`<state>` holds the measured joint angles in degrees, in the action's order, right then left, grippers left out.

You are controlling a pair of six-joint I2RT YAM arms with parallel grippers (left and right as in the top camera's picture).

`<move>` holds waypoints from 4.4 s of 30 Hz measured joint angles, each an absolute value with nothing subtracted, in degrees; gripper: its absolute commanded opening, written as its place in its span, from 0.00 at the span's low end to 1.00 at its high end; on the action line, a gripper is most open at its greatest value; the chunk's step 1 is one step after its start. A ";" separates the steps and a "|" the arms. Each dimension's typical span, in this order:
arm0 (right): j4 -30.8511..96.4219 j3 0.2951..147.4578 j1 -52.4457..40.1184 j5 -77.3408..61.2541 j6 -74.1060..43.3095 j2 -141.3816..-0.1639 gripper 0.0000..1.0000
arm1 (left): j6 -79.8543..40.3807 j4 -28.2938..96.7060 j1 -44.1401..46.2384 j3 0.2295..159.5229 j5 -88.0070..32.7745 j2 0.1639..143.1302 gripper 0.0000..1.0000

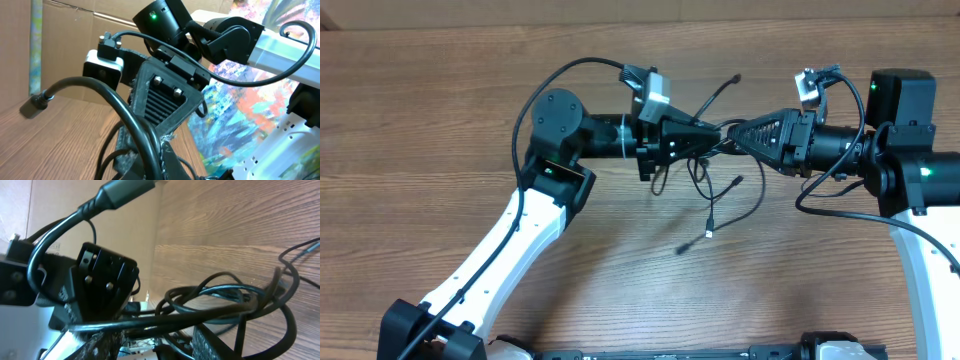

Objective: Untangle cables

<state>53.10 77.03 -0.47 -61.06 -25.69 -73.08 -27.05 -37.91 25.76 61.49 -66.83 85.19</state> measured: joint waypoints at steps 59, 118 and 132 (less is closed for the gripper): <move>42.48 77.03 -0.47 -83.85 -25.69 -73.30 0.04 | -18.33 -6.26 24.64 61.54 -29.82 85.10 0.04; 44.18 77.03 -0.47 -66.11 -44.12 -73.30 0.04 | 4.80 -5.30 25.80 61.54 -51.90 80.86 0.27; 44.21 77.03 -0.47 -66.24 -43.70 -73.30 0.04 | 5.54 -5.13 29.30 61.54 -50.72 80.86 0.29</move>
<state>44.21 77.03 -0.47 -66.24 -43.70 -73.30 5.54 -5.13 29.30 61.54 -50.72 80.86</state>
